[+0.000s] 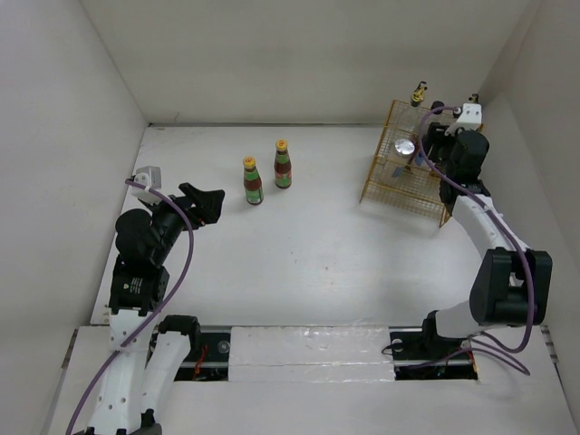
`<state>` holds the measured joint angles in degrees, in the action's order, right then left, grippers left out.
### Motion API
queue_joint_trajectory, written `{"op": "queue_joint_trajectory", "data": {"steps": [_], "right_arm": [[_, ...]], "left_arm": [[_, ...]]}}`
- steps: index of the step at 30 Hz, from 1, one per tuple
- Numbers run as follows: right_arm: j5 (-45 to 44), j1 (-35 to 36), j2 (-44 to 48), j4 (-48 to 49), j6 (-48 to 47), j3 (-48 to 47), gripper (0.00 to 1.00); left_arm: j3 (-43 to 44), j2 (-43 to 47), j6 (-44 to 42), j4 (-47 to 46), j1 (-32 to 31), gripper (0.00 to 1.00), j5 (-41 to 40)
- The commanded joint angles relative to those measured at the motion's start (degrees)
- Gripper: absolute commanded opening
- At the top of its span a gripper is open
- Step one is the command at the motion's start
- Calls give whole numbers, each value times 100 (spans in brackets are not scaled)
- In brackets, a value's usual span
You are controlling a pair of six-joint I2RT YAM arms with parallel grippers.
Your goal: Organize the condiment bottles
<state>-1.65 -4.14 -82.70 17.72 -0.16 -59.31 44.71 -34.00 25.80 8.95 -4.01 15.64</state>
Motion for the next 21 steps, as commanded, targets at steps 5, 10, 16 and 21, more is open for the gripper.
{"op": "queue_joint_trajectory", "data": {"steps": [5,10,16,21], "right_arm": [[33,-34,-246,979,227,121,28],[103,-34,-607,812,306,69,37],[-98,-34,-722,426,421,-37,45],[-318,-34,-556,180,596,-90,67]], "left_arm": [[12,-2,-31,-297,32,95,80],[12,-2,-31,-297,32,95,80],[-41,-2,-31,-297,32,96,80],[-41,51,-31,-297,32,96,80]]}}
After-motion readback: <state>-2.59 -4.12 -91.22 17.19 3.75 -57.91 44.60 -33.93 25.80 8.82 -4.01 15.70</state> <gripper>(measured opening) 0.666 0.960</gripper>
